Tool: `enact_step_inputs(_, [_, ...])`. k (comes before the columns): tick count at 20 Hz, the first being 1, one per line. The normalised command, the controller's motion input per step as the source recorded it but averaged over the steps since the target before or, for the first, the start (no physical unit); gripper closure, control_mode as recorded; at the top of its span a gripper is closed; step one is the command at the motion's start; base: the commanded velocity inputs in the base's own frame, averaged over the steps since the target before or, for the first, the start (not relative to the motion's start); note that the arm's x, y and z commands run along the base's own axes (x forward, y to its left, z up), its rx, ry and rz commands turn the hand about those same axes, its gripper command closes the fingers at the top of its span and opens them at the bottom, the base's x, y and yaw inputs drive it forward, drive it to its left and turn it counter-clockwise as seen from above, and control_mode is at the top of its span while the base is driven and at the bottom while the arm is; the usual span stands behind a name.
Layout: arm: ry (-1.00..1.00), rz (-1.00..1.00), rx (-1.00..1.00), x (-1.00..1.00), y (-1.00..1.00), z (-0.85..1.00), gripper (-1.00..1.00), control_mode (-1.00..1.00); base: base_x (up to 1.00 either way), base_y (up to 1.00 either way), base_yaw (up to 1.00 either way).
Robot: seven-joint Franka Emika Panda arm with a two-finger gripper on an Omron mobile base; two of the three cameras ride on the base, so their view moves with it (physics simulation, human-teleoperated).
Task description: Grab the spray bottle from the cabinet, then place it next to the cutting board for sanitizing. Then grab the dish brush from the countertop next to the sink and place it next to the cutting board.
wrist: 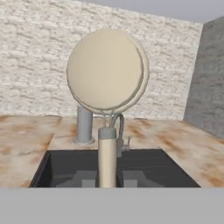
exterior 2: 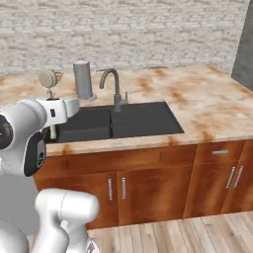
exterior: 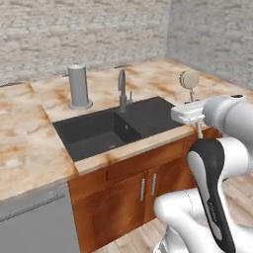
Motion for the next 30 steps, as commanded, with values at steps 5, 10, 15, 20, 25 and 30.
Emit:
enact_step_inputs(5, [0.0,0.0,0.0,0.0,0.0,0.0,1.0,1.0,0.0,-0.2,-0.86])
enact_step_inputs(10, [0.0,0.0,0.0,0.0,0.0,0.0,1.0,1.0,0.0,-0.16,-0.89])
enact_step_inputs(15, [0.0,0.0,0.0,0.0,0.0,0.0,1.0,1.0,0.39,-0.19,-0.72])
enact_step_inputs(20, [0.0,0.0,0.0,0.0,0.0,0.0,1.0,1.0,1.0,0.01,-0.37])
enact_step_inputs(25, [0.0,0.0,0.0,0.0,0.0,0.0,1.0,1.0,1.0,0.25,-0.38])
enact_step_inputs(30, [0.0,0.0,0.0,0.0,0.0,0.0,1.0,1.0,1.0,0.5,-0.22])
